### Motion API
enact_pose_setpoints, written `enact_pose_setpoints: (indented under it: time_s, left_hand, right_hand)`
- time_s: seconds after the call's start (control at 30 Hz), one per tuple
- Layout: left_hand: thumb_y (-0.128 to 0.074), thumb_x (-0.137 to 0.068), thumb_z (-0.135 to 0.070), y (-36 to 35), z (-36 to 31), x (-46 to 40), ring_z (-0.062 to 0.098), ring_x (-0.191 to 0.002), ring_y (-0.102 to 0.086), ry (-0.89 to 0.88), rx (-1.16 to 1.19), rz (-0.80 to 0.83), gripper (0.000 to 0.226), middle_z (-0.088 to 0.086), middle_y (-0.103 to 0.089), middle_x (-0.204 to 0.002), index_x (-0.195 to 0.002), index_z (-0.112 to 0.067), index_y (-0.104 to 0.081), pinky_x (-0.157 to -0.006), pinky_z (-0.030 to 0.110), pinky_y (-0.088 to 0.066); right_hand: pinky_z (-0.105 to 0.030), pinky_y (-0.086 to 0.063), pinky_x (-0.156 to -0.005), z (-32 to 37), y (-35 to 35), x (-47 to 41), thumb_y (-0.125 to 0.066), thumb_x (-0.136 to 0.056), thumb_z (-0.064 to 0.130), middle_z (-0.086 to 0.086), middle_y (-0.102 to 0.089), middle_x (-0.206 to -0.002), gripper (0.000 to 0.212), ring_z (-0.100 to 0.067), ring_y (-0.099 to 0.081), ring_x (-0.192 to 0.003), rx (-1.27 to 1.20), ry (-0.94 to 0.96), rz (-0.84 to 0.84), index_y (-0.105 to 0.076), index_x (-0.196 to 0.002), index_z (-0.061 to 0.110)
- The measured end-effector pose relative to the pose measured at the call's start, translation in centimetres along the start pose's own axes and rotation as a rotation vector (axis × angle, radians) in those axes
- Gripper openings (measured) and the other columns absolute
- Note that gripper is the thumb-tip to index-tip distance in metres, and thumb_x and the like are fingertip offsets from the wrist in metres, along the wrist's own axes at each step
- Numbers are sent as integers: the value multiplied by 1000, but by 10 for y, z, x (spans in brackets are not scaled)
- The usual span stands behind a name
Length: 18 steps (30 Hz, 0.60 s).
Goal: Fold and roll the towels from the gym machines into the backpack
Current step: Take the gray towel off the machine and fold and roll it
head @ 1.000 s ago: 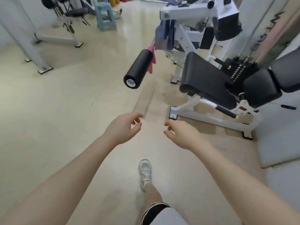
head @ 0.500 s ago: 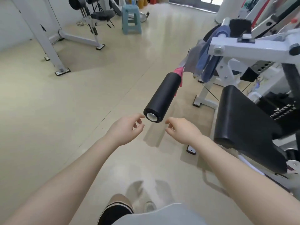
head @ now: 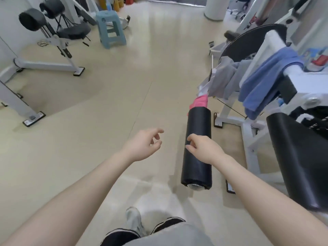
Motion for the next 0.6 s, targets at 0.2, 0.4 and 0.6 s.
enact_pose_setpoints:
  time_s: [0.2,0.4,0.6]
  left_hand:
    - [-47,-92,-17,42,29,-120,15,-81,-54,-70,11,167,37,-5,-54,-100,-129,-14,-45,-78,25,-42]
    - [-47,-93,-17,59,12,-256,16,-79,-54,-240,-39,264,38,-3,-55,-104,-130,-15,-43,-69,21,-36]
    - [-48,-91,-16,96,-19,-421,25,-84,-59,-310,-27,262,42,0,-55,-104,-133,-16,-39,-81,32,-46]
  right_hand:
    - [-35,-49,-79,-4,31,-80,-44,-93,30,0,-62,-104,34,-22,-56,-96,-101,-212,-99,-49,-122,13]
    - [-33,-42,-90,-67,78,-167,-47,-93,30,-6,-55,-126,38,-23,-52,-114,-215,-406,-239,-49,-126,11]
    - [-36,-42,-81,-134,156,-298,-48,-91,26,-11,-52,-115,23,-28,-52,-104,-222,-480,-282,-53,-109,14]
Point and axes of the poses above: each hand's wrist, its own x-axis away from the middle knuckle, its own y-axis out of the back of the hand, z = x × y, the point moved 5 cm from there along -x, towards the middle knuckle
